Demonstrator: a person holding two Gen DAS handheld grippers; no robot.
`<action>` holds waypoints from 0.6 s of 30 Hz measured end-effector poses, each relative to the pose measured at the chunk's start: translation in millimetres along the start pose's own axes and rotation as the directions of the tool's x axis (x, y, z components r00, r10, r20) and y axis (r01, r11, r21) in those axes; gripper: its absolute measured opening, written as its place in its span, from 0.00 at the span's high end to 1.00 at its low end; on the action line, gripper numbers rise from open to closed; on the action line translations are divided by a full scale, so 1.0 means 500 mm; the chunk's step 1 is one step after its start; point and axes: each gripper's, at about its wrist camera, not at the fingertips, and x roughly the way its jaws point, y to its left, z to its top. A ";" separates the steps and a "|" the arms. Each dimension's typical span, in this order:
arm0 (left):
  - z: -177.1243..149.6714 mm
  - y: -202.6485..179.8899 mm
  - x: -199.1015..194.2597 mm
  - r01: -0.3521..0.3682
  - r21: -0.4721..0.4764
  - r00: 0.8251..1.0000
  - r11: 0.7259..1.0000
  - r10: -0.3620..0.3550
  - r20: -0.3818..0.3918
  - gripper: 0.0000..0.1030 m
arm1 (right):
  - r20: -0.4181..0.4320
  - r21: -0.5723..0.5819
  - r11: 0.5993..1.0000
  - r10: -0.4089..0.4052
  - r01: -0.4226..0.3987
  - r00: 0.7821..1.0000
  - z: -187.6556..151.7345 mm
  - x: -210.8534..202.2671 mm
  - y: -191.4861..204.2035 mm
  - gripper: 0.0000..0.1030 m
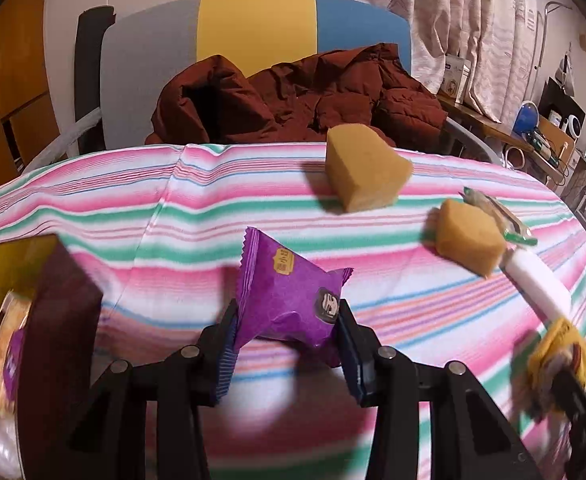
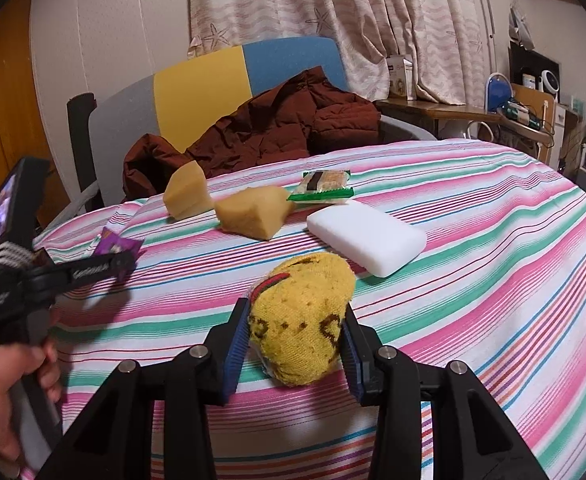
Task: Organize objects
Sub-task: 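Grasp the second purple snack packet with the left gripper while the right holds the pouch, then carry the purple packet into the gold tray and open the left gripper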
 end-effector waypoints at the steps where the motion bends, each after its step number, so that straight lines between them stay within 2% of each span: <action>1: -0.006 0.000 -0.006 -0.001 0.004 1.000 1.000 0.001 0.003 0.57 | 0.003 -0.003 1.000 -0.005 0.005 1.000 0.000 -0.001 0.001 0.59; 10: -0.055 0.005 -0.078 0.001 0.033 0.999 0.999 -0.003 0.053 0.57 | 0.113 -0.070 0.996 -0.053 0.061 0.992 -0.003 -0.046 0.030 0.59; 18: -0.092 0.019 -0.139 0.054 0.009 0.996 0.998 -0.055 0.075 0.57 | 0.094 -0.073 0.994 -0.075 0.082 0.993 -0.003 -0.041 0.028 0.59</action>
